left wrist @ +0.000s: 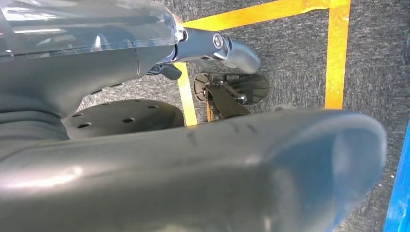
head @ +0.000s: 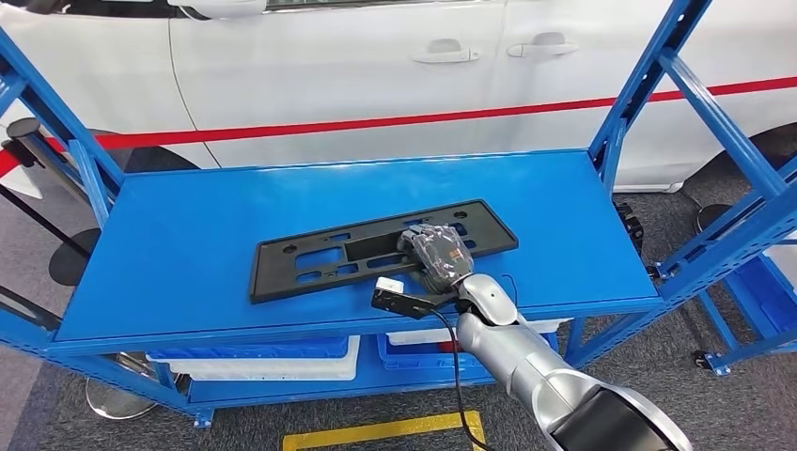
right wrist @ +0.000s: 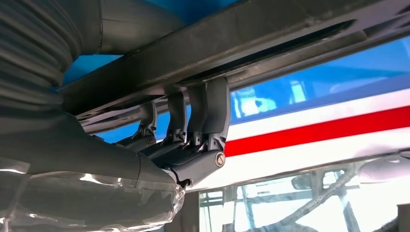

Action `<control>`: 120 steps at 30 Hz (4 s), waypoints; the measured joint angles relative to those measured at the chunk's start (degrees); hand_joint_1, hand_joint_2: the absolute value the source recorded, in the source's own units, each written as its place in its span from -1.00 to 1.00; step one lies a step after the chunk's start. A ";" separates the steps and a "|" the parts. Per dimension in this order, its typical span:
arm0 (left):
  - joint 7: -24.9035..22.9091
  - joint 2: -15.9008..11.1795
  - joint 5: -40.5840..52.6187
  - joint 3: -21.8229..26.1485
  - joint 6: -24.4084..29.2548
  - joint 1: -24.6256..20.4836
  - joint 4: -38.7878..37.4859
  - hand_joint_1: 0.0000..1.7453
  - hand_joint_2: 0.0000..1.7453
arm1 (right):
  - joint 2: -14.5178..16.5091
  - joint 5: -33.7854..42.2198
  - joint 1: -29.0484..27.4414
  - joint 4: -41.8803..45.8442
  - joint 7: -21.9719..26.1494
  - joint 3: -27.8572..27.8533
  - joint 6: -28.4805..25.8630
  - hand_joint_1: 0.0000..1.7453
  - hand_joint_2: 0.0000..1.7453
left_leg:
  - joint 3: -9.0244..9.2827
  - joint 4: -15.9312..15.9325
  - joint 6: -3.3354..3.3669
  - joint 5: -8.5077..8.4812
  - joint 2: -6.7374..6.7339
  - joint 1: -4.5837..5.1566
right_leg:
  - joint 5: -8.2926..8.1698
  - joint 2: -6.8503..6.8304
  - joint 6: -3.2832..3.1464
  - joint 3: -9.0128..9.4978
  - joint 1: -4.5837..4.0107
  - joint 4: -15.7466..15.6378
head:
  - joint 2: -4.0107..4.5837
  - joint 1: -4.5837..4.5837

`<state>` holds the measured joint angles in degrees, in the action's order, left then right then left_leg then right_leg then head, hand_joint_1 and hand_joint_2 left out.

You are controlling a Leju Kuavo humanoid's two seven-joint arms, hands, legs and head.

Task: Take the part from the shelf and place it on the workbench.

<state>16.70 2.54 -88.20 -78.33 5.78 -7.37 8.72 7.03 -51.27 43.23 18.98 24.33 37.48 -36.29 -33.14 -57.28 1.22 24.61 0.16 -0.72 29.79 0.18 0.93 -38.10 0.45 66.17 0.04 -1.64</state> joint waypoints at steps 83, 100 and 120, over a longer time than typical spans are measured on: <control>1.98 0.81 -1.10 0.07 0.32 0.86 0.00 -1.00 -1.00 | 8.20 -9.97 -5.07 49.65 14.96 -26.50 -3.81 1.00 1.00 | -3.69 -7.08 -2.54 1.57 0.15 0.09 | -4.38 0.01 -2.43 3.47 0.07 -7.28 | 0.00 0.07; 3.00 0.81 -1.11 1.13 1.27 0.62 -0.01 -1.00 0.50 | 0.29 48.52 -4.65 56.99 7.26 -15.14 24.85 1.00 1.00 | -1.20 -1.41 -0.97 0.29 0.35 0.30 | -4.33 -0.06 -0.02 2.12 0.60 -5.52 | 0.00 0.16; 4.25 0.31 -1.14 2.61 1.75 0.66 -0.02 -1.00 1.00 | -3.30 82.37 -19.21 66.06 -0.52 -12.52 57.90 1.00 1.00 | -0.06 -0.44 -0.56 0.60 0.22 0.35 | -3.45 -0.09 -0.87 2.75 -0.27 -5.94 | 0.00 0.17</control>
<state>20.94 2.85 -89.34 -75.72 7.53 -6.71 8.70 3.73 31.11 24.02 85.04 23.81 24.96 21.61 -33.19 -57.72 0.65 25.21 0.38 -0.36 26.34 0.09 0.06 -35.35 0.18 60.23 0.04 -1.46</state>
